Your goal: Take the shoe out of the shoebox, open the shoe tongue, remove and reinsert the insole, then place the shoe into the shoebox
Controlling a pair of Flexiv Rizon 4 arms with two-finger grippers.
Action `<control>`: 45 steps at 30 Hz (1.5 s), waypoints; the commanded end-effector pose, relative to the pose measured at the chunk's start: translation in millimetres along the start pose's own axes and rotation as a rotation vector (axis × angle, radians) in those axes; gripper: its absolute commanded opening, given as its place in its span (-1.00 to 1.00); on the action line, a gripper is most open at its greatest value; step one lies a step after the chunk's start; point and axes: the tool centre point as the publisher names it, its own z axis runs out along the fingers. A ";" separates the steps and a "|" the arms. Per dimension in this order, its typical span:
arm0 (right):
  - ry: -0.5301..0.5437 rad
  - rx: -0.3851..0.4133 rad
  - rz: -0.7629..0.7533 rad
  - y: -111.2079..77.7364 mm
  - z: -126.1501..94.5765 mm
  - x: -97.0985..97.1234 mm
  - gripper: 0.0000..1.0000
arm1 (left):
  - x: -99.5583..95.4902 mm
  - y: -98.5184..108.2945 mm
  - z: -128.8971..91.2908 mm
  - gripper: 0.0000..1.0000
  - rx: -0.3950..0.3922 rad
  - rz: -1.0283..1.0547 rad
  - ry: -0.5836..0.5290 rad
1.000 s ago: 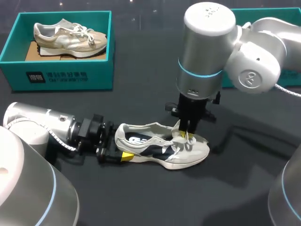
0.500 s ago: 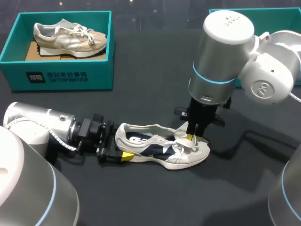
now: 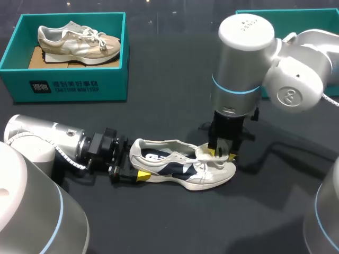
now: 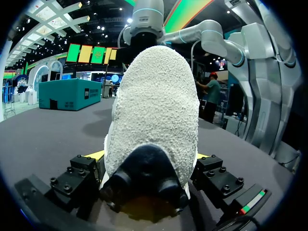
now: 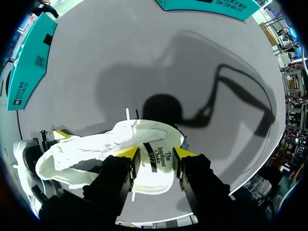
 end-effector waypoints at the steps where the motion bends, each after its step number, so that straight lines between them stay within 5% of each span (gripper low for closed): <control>1: -0.037 -0.005 0.010 2.4 1.4 2.8 -0.05 | -1.4 2.3 0.9 -1.00 -0.001 0.000 -0.002; 9: -0.115 -0.012 0.048 3.8 -14.2 -11.3 -0.01 | -1.4 2.3 0.9 -1.00 -0.001 0.000 -0.002; 18: -0.159 -0.063 0.038 -2.2 -63.8 -17.2 -0.03 | -1.4 2.3 0.9 -1.00 -0.001 0.000 -0.002; 31: -0.163 -0.144 -0.126 -7.1 -142.7 16.9 -0.05 | -1.4 2.3 0.9 -1.00 -0.001 0.000 -0.002; 35: -0.162 -0.165 -0.276 -10.2 -161.1 41.0 -0.19 | -1.4 2.3 0.9 -1.00 -0.001 0.000 -0.002; 38: -0.159 -0.165 -0.441 -13.0 -170.2 63.2 -1.00 | -1.4 2.3 0.9 -1.00 -0.001 0.000 -0.002; 43: -0.034 -0.130 -0.837 -25.6 -171.0 91.6 -1.00 | -1.4 2.3 0.9 -1.00 -0.001 0.000 -0.002; 45: -0.087 -0.088 -0.754 -24.8 -167.0 92.9 -1.00 | -1.4 2.3 0.9 -1.00 -0.001 0.000 -0.002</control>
